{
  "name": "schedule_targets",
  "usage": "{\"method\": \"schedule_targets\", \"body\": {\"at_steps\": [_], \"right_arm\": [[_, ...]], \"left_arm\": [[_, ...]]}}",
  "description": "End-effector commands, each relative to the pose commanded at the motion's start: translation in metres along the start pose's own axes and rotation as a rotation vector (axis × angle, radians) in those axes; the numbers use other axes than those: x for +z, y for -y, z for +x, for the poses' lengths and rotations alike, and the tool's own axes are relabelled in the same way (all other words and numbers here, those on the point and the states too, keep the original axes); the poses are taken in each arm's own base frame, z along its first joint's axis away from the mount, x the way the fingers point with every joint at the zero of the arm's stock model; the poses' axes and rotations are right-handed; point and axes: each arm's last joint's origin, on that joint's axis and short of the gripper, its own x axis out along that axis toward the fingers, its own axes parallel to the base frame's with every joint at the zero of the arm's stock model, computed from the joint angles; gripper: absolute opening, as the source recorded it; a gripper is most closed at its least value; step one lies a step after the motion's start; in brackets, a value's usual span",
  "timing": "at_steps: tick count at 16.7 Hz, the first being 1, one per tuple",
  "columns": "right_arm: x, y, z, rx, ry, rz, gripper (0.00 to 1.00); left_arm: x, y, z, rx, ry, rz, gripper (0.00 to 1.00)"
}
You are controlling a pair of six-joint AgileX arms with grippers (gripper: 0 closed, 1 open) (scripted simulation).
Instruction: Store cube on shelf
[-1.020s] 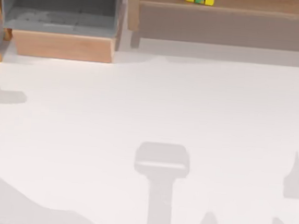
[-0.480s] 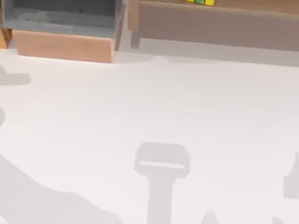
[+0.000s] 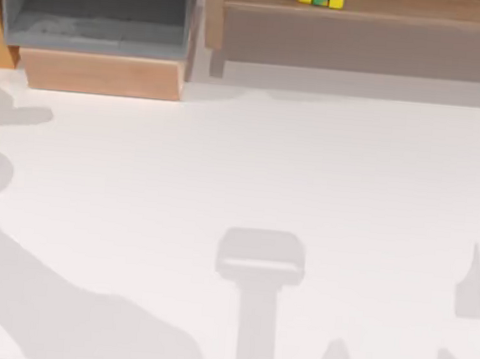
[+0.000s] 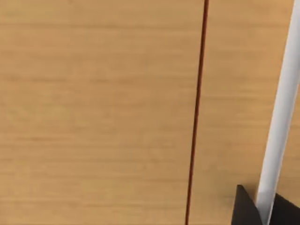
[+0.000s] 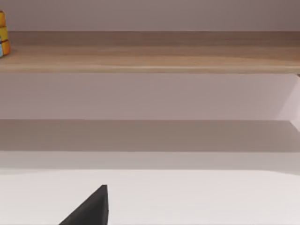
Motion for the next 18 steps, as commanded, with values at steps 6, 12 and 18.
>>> {"method": "schedule_targets", "body": {"at_steps": [6,12,18], "right_arm": [[0.0,0.0,0.0,0.0,0.0,0.0,1.0],[0.0,0.0,0.0,0.0,0.0,0.0,1.0],[0.0,0.0,0.0,0.0,0.0,0.0,1.0]], "left_arm": [[0.0,0.0,0.0,0.0,0.0,0.0,0.53],[0.0,0.0,0.0,0.0,0.0,0.0,0.98],[0.0,0.0,0.0,0.0,0.0,0.0,1.0]]}}
